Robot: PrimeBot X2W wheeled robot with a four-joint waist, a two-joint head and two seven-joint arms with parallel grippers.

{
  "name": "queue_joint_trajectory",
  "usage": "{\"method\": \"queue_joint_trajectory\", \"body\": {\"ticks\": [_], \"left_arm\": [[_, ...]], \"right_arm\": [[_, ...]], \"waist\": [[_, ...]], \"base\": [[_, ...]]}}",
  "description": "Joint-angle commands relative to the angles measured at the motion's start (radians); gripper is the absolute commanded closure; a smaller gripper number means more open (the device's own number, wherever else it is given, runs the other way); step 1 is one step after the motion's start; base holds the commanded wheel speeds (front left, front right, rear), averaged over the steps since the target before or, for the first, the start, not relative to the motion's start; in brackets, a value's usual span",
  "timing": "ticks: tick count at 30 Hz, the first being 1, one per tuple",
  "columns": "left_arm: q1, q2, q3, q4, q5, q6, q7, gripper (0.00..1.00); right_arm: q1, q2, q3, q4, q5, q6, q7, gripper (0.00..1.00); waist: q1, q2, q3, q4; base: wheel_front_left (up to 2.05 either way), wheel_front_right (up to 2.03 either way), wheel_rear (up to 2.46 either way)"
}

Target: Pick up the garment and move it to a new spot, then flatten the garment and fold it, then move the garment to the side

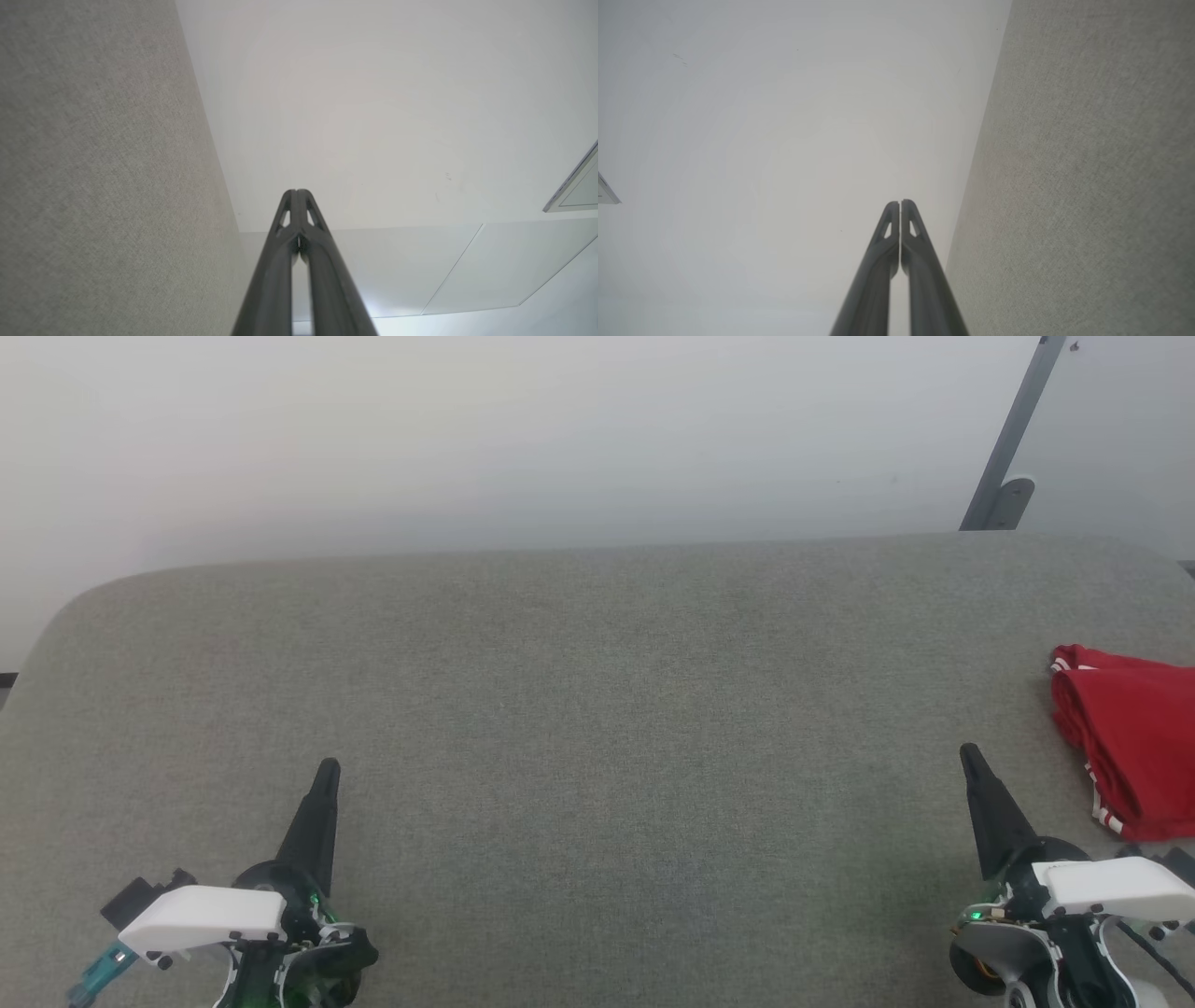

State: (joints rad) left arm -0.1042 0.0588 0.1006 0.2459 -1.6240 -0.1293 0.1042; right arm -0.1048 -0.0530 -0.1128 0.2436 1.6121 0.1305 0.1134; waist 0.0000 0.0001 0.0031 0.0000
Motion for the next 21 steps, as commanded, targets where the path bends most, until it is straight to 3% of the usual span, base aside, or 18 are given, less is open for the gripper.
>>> {"method": "queue_joint_trajectory", "body": {"ticks": [1, 21], "left_arm": [[-0.008, 0.000, 0.004, 0.000, 0.003, -0.002, 0.004, 1.00], [-0.009, -0.003, 0.007, 0.000, 0.006, -0.002, 0.007, 1.00]], "right_arm": [[-0.007, 0.005, -0.002, 0.003, 0.003, 0.000, 0.002, 1.00], [-0.007, 0.005, -0.002, 0.003, 0.002, 0.000, 0.002, 1.00]], "waist": [[0.0000, -0.0001, 0.000, 0.000], [0.0000, -0.0001, 0.000, 0.000]], "base": [[0.00, 0.00, 0.00], [0.00, 0.00, 0.00]]}}
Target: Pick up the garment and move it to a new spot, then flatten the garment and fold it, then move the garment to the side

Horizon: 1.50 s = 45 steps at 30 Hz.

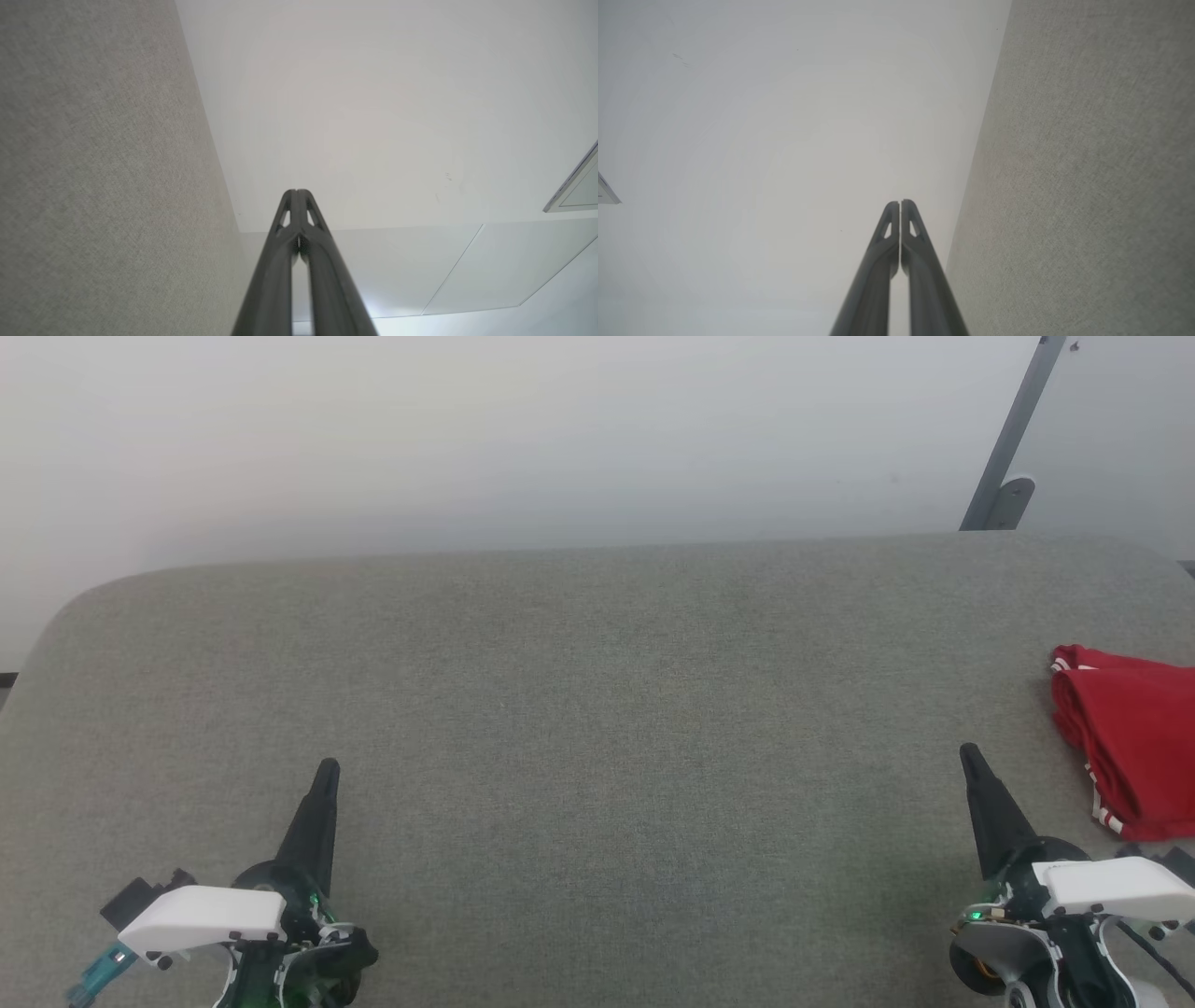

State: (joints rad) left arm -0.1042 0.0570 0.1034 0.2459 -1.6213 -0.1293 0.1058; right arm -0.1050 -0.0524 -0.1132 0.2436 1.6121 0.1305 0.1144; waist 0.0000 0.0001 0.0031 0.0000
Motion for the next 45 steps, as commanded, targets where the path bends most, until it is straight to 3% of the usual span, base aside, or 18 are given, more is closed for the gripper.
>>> {"method": "queue_joint_trajectory", "body": {"ticks": [1, 45], "left_arm": [[-0.009, -0.001, 0.004, 0.000, 0.003, -0.002, 0.006, 1.00], [-0.010, -0.005, 0.009, 0.000, 0.007, -0.002, 0.008, 1.00]], "right_arm": [[-0.007, 0.004, -0.002, 0.003, 0.002, 0.000, 0.002, 1.00], [-0.007, 0.005, -0.002, 0.003, 0.001, 0.000, 0.003, 1.00]], "waist": [[0.0000, -0.0001, 0.000, 0.000], [0.0000, -0.0001, 0.000, 0.000]], "base": [[0.00, 0.00, 0.00], [0.00, 0.00, 0.00]]}}
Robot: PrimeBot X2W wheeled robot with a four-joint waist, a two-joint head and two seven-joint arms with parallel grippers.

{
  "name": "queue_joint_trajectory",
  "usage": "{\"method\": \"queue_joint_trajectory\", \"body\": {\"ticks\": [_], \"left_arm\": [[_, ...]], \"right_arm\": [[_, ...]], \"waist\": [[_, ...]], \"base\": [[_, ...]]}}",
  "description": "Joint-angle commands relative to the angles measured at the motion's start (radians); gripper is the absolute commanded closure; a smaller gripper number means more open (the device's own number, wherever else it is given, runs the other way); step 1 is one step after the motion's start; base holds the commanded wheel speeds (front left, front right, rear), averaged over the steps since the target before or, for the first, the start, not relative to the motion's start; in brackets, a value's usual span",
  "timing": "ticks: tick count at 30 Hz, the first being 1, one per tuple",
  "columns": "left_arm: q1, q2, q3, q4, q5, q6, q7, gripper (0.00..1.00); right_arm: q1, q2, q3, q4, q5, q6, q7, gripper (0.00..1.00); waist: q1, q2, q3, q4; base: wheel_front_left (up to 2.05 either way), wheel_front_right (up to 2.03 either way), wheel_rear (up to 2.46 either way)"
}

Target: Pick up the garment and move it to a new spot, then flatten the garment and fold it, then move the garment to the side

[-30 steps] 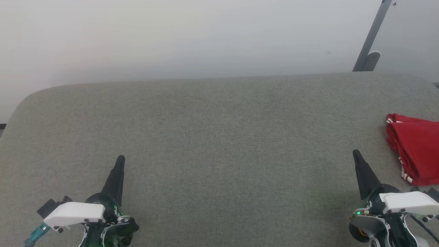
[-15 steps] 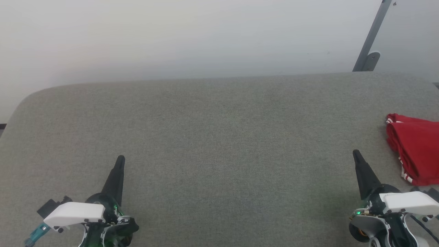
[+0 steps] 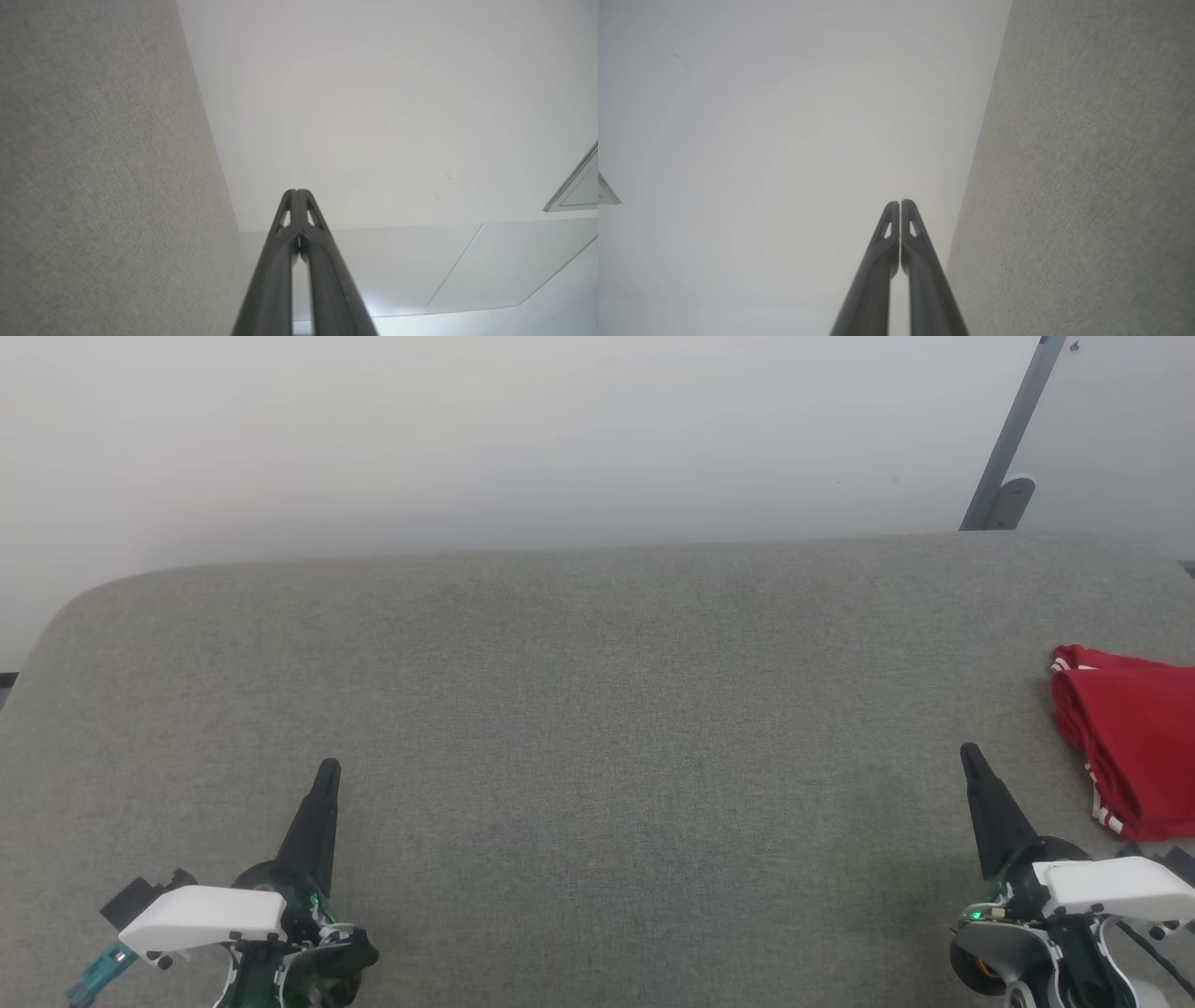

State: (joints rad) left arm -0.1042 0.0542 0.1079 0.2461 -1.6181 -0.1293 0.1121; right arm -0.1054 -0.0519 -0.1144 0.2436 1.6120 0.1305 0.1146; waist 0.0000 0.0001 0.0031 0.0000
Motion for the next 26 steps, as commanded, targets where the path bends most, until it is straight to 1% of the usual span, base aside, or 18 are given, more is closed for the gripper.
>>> {"method": "queue_joint_trajectory", "body": {"ticks": [1, 26], "left_arm": [[-0.010, -0.002, 0.005, 0.000, 0.004, -0.002, 0.001, 1.00], [-0.010, -0.003, 0.006, 0.000, 0.005, -0.002, 0.003, 1.00]], "right_arm": [[-0.007, 0.004, -0.001, 0.003, 0.001, 0.000, 0.002, 1.00], [-0.006, 0.004, -0.001, 0.003, 0.001, 0.000, 0.003, 1.00]], "waist": [[0.0000, -0.0001, 0.000, 0.000], [0.0000, -0.0001, 0.000, 0.000]], "base": [[0.00, 0.00, 0.00], [0.00, 0.00, 0.00]]}}
